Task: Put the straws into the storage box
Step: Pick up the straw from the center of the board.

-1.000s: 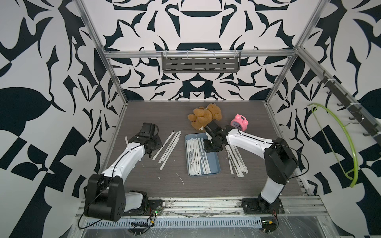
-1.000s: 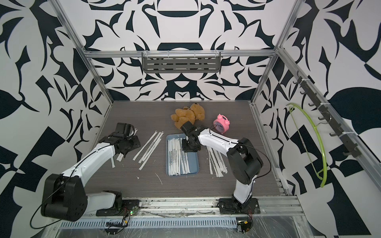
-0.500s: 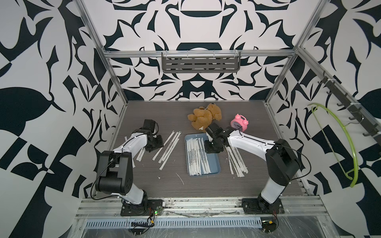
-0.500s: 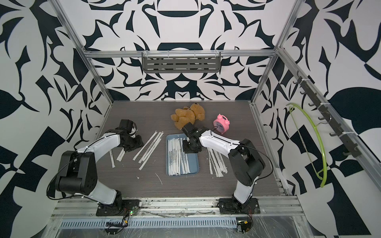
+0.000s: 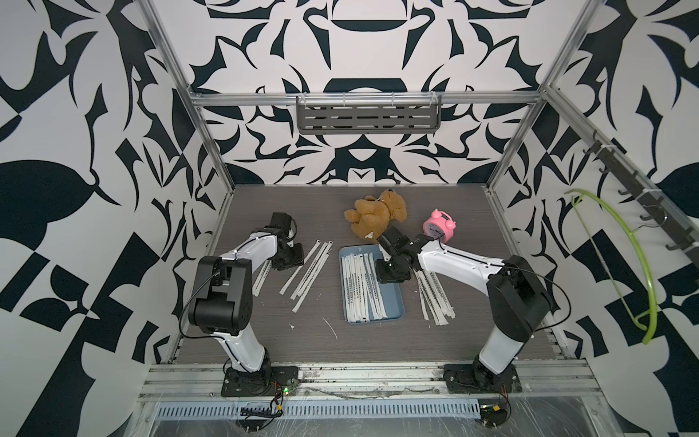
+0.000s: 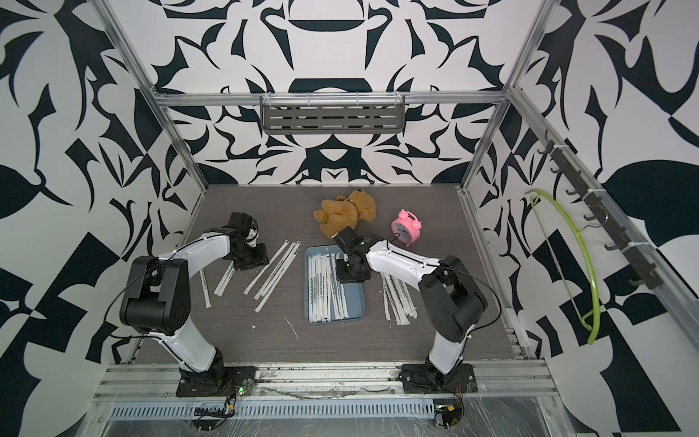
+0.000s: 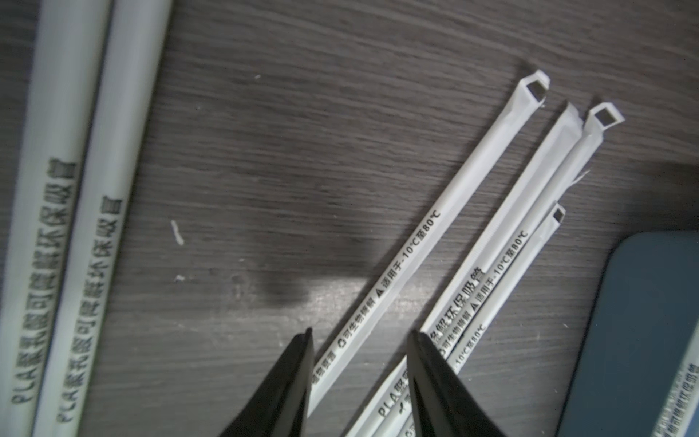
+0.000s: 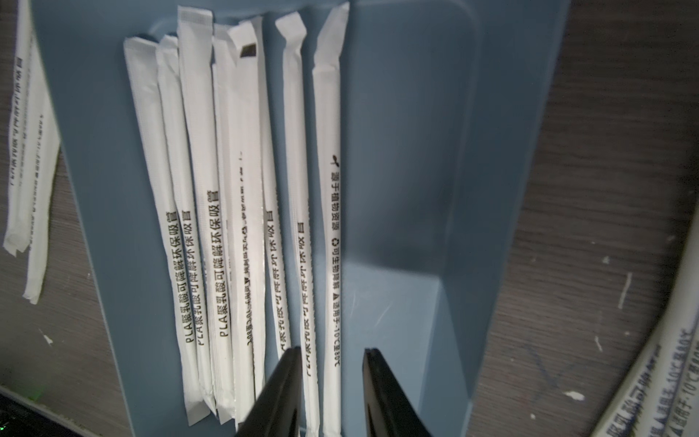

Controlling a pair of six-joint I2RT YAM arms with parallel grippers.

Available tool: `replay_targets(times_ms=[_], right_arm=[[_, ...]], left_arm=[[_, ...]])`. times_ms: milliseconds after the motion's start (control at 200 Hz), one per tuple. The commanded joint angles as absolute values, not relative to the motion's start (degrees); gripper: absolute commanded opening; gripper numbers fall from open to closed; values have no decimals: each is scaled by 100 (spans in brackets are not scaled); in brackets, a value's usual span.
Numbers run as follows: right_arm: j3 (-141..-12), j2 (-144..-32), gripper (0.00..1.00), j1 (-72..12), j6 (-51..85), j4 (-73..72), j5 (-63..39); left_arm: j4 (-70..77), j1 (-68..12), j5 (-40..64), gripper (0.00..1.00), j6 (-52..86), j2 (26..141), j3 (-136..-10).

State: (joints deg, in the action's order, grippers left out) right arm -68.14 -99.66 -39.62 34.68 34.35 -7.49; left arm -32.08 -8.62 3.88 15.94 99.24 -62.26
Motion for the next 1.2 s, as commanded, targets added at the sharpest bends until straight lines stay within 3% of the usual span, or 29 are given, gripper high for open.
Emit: replay_targets(times_ms=[0,295,830,1195], right_arm=[[-6794,-9763,33,-4000,3550,3367,-725],[-6810,-9843,33,-4034,3542,3334,-741],[-6863,-9786,33,-4043,3537,3410,-714],[-7014,-9574,33,-4031,3413,3669,-560]], left_arm=[[-3496,-933,301,47,1365,10145,-6431],[-3593,-982,104,42,1285,10474,-6581],[-3960,-1305,-820,6,979,10575,-6838],[-4774,-1576,-1325,2,1108,9311,-7336]])
